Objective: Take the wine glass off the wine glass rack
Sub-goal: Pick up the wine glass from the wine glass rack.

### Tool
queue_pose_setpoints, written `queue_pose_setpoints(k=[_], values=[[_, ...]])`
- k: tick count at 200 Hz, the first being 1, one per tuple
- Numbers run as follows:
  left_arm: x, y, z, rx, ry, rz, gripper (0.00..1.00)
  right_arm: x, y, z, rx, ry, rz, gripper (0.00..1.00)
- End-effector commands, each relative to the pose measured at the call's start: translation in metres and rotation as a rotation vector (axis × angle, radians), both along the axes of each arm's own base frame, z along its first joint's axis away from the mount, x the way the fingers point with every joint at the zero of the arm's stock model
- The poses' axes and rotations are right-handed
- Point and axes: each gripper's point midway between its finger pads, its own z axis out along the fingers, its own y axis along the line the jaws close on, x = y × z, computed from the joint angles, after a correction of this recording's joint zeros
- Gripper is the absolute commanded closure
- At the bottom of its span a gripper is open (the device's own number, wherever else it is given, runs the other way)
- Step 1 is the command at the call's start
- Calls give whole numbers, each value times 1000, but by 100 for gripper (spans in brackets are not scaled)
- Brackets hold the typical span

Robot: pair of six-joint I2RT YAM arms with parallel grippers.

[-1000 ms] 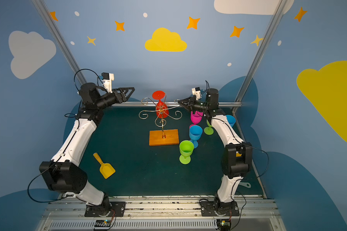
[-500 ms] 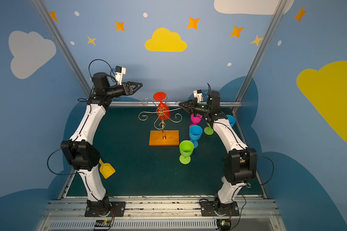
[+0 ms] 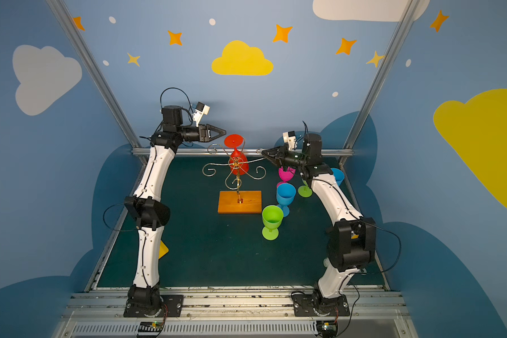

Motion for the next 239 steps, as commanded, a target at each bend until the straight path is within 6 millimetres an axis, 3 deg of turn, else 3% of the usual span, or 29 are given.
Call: queue_pose_setpoints(k=[1,64,158,182,208,239], values=[[-13,-4,5,-7,-13,-54,30,-9,4,4,-68,-97,3,100],[-34,-15,5,-1,-8,-130,33,-13,6,3,-100,-115,-1,100],[-50,-12,15,35,-40,-126,47,-14,2,5,-132,-138,-27,100],[-52,-11,16,45,-50,-123,51,-14,3,4,-135,-138,-24,100],[-52,-12,17,45,-58,-124,64,-15,2,2,-143,-135,-25,100],[-54,-12,18,45,-60,-126,67,-15,1,1,-148,-139,-28,100]])
